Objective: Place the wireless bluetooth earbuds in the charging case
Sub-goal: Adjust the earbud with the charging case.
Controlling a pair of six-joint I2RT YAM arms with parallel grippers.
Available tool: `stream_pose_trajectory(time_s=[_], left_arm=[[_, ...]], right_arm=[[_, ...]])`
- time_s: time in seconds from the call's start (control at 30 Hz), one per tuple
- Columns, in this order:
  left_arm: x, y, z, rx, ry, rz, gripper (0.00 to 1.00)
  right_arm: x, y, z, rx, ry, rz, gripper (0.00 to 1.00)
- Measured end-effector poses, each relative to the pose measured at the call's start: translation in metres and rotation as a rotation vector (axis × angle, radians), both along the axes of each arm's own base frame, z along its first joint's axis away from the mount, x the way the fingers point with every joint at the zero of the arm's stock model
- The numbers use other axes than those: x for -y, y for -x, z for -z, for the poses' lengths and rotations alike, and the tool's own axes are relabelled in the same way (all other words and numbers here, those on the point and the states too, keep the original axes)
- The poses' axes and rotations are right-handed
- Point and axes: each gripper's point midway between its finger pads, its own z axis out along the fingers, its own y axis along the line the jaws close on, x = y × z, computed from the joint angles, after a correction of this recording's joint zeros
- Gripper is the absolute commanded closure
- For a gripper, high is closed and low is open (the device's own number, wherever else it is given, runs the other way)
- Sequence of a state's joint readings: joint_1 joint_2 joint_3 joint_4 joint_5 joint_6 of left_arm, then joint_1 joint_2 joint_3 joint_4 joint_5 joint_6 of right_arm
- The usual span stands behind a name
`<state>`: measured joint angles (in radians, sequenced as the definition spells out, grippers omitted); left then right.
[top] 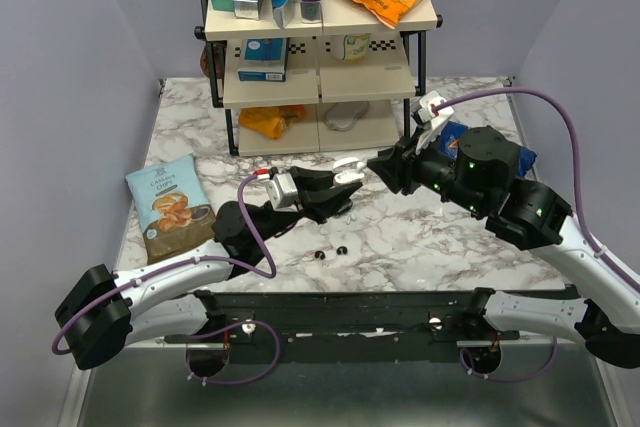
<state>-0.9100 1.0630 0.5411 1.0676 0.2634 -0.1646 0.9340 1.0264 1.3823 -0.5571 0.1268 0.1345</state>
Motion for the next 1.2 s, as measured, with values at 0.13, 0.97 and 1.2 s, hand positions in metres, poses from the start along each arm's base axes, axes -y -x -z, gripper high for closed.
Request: stream_pose_trajectory(time_s=[0.13,0.97,1.2], left_arm=[[0.000,0.000,0.000,0.000,0.000,0.001,1.00],[0.002,-0.001,0.000,0.001,-0.003,-0.001,1.00],[0.005,-0.004,0.000,-0.003,-0.009,-0.001,1.00]], right_arm=[[0.001,-0.002,0.004,-0.007,0.006,0.015,0.59],[-0.014,0.017,0.004,-0.023,-0.007,-0.108,0.58],[-0.011,0.020,0.006,-0.019,-0.014,-0.106,0.55]])
